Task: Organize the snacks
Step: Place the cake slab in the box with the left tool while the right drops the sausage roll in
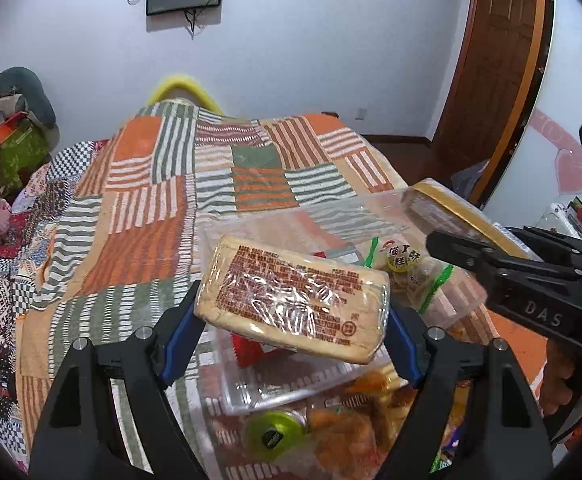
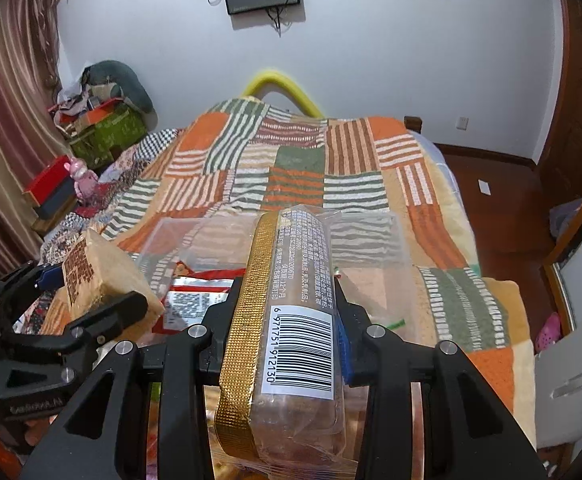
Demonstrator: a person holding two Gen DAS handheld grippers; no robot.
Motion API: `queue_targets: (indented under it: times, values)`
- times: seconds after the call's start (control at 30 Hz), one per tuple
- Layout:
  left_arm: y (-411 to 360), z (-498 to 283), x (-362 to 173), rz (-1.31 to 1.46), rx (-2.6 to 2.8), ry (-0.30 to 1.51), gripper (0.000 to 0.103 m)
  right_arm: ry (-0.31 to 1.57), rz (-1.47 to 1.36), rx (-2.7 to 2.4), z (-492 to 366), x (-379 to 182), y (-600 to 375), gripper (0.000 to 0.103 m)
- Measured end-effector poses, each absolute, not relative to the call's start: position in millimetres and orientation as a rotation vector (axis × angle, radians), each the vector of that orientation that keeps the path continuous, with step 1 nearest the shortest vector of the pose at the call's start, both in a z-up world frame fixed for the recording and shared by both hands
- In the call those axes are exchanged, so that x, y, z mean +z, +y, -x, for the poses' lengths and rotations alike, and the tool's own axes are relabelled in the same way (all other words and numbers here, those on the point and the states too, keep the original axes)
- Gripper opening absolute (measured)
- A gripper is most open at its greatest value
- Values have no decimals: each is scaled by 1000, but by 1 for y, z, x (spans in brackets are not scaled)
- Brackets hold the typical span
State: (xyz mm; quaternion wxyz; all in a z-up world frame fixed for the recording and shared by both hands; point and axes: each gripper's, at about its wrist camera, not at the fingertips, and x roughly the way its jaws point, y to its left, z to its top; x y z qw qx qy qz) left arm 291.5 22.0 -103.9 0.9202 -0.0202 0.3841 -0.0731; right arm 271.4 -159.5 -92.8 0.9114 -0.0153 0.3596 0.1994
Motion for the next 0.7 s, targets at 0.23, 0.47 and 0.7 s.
queue_targets:
  times: [0.23, 0.47, 0.7]
  values:
    - [14, -312, -125, 39, -161, 842, 80, 805, 52, 440, -287, -109, -150, 34]
    - [16, -318, -140, 64, -168, 892, 81, 830, 69, 474, -290, -112, -151, 37]
    - [12, -304, -124, 26, -173, 835, 81, 781, 91, 471, -281, -97, -152, 43]
